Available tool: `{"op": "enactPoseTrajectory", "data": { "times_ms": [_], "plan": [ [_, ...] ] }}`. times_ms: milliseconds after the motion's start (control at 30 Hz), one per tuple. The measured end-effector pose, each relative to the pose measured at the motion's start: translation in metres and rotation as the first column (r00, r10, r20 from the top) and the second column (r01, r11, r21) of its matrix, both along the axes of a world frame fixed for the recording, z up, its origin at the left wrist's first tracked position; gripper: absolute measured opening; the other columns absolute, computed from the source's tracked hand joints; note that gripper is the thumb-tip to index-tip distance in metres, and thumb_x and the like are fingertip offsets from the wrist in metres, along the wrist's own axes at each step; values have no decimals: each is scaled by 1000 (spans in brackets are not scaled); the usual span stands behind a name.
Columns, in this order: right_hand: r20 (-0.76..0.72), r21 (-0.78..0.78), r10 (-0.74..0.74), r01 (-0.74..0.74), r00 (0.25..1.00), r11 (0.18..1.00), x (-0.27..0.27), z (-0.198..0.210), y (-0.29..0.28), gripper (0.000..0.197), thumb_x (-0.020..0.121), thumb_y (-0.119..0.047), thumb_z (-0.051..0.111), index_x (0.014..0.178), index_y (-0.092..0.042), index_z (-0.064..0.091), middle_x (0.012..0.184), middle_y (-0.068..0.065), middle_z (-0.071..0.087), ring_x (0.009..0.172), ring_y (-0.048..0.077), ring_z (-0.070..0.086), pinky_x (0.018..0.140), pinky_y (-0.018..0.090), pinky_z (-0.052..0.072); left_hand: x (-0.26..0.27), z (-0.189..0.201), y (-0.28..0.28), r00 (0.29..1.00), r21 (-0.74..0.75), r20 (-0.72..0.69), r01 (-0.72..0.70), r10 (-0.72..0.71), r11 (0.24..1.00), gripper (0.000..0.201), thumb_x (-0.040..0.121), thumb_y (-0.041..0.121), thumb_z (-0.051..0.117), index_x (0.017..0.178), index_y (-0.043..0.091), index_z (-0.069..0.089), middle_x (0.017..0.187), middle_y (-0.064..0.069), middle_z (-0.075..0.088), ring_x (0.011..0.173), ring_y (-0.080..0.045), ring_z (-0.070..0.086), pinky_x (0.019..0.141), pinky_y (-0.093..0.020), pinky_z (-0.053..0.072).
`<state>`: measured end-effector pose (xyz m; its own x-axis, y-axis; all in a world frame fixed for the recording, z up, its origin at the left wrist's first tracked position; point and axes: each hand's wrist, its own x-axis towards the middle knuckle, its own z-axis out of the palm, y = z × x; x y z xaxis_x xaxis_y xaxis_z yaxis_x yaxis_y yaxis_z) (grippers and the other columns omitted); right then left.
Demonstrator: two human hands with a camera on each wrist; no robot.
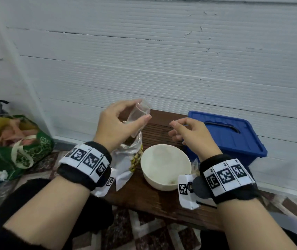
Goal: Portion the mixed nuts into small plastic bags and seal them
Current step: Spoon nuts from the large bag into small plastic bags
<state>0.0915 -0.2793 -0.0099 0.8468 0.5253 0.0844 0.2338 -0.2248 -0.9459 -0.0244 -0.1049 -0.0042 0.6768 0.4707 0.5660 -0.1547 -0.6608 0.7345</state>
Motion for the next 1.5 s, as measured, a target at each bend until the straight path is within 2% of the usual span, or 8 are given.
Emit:
{"op": "enactPoseTrajectory", "data": {
  "times_ms": [367, 567, 700, 900, 1000, 1100, 1233, 1500],
  "plan": [
    [96, -122, 57, -45, 994, 992, -14, -28, 64, 22, 87, -42, 64, 102, -26, 67, 94, -1, 69, 94, 16, 65, 89, 43, 53, -14, -22, 80, 957, 51, -260, -117, 127, 992, 45, 73, 42, 78, 114, 28, 66, 107, 10, 63, 98, -1, 57, 80, -3, 34],
    [192, -127, 8, 16, 981, 992, -16, -30, 80, 29, 89, -42, 62, 106, -19, 66, 83, -10, 63, 76, -1, 56, 63, 7, 39, -5, -43, 83, 947, -80, -319, -51, 23, 995, 30, 75, 39, 79, 101, 27, 68, 91, 19, 66, 86, 5, 63, 78, -9, 48],
    [313, -85, -28, 57, 949, 995, -13, -33, 87, 22, 94, -30, 57, 98, -13, 70, 84, -6, 65, 75, 3, 55, 61, 3, 37, 0, -48, 84, 947, -45, -322, -40, 23, 998, 32, 74, 39, 79, 103, 29, 67, 89, 24, 63, 80, 16, 58, 73, -4, 45],
    [593, 16, -60, 63, 803, 998, -16, -32, 85, 17, 98, -19, 51, 98, -15, 67, 83, -12, 60, 73, 0, 52, 68, 14, 37, 4, -52, 81, 938, 110, -341, -30, 66, 993, 51, 72, 46, 78, 116, 24, 66, 102, 13, 58, 88, 6, 52, 80, -4, 39],
    [736, -15, -3, 21, 677, 1000, -18, -32, 84, 20, 98, -23, 46, 99, -16, 65, 87, -6, 62, 81, 15, 57, 75, 38, 44, 3, -55, 81, 946, 122, -316, -36, 73, 992, 51, 71, 47, 78, 116, 24, 66, 101, 13, 59, 88, 10, 51, 76, 2, 36],
    [809, -117, 80, 26, 583, 993, -22, -42, 88, 18, 95, -21, 47, 95, -15, 64, 83, -1, 62, 77, 24, 55, 71, 40, 39, 2, -56, 80, 954, 121, -291, -44, 77, 992, 50, 72, 46, 79, 115, 24, 67, 103, 11, 61, 90, 4, 54, 80, -2, 39],
    [697, -50, 27, 11, 717, 999, -22, -47, 90, 23, 95, -21, 45, 96, -13, 66, 86, -5, 64, 83, 24, 59, 77, 46, 45, 2, -56, 80, 955, 126, -286, -48, 83, 991, 49, 73, 46, 78, 115, 25, 66, 102, 14, 60, 89, 10, 51, 79, 0, 38],
    [360, 66, -149, 134, 921, 989, -16, -42, 86, 22, 99, -15, 47, 87, -15, 65, 66, -11, 56, 59, -2, 52, 58, 11, 36, 1, -55, 78, 955, 118, -283, -53, 85, 992, 51, 73, 50, 76, 117, 26, 65, 103, 14, 61, 90, 6, 53, 80, -2, 40]
  ]
}}
